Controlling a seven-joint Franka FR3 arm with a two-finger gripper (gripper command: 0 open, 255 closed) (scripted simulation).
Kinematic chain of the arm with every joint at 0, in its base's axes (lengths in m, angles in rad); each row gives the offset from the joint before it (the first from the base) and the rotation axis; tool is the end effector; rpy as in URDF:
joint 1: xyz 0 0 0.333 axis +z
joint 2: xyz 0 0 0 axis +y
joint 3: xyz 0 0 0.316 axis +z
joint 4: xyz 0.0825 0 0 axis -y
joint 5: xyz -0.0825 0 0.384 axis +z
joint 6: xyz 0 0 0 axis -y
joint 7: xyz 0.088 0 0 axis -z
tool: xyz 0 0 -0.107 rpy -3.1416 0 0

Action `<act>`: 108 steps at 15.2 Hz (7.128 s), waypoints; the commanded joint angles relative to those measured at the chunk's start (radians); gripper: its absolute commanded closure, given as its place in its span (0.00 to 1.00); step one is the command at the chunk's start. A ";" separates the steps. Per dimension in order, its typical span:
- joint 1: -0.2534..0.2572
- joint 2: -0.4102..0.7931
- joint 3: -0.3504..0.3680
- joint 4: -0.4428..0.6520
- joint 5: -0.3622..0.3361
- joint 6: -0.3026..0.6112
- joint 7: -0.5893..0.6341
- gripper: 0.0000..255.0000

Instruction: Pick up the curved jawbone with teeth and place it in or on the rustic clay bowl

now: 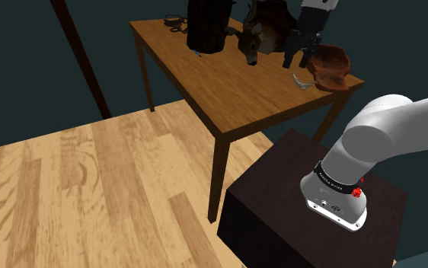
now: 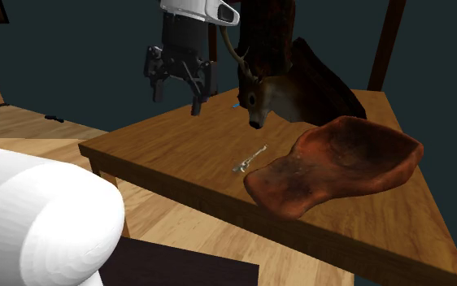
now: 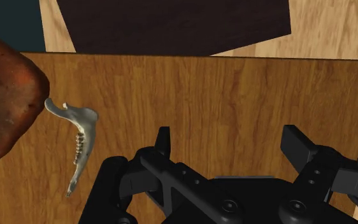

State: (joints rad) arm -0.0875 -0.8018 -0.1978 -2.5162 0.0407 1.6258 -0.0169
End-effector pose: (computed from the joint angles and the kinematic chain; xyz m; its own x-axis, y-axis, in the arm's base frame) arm 0.2895 -0.0897 0.5202 0.9762 -0.1954 -0.0946 -0.2100 -0.9605 -0.1825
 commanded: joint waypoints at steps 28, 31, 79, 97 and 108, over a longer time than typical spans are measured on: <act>-0.061 0.244 -0.442 -0.045 0.054 0.369 -0.379 0.00; -0.059 0.249 -0.446 -0.043 0.055 0.372 -0.383 1.00; -0.286 0.058 0.042 -0.129 -0.156 0.331 0.309 1.00; -0.277 0.056 0.062 0.112 -0.136 0.089 0.305 1.00; -0.308 0.119 -0.043 0.241 -0.189 0.032 0.182 1.00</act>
State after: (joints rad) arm -0.3891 -0.6932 -0.2187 -2.2897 -0.1370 1.6599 0.1905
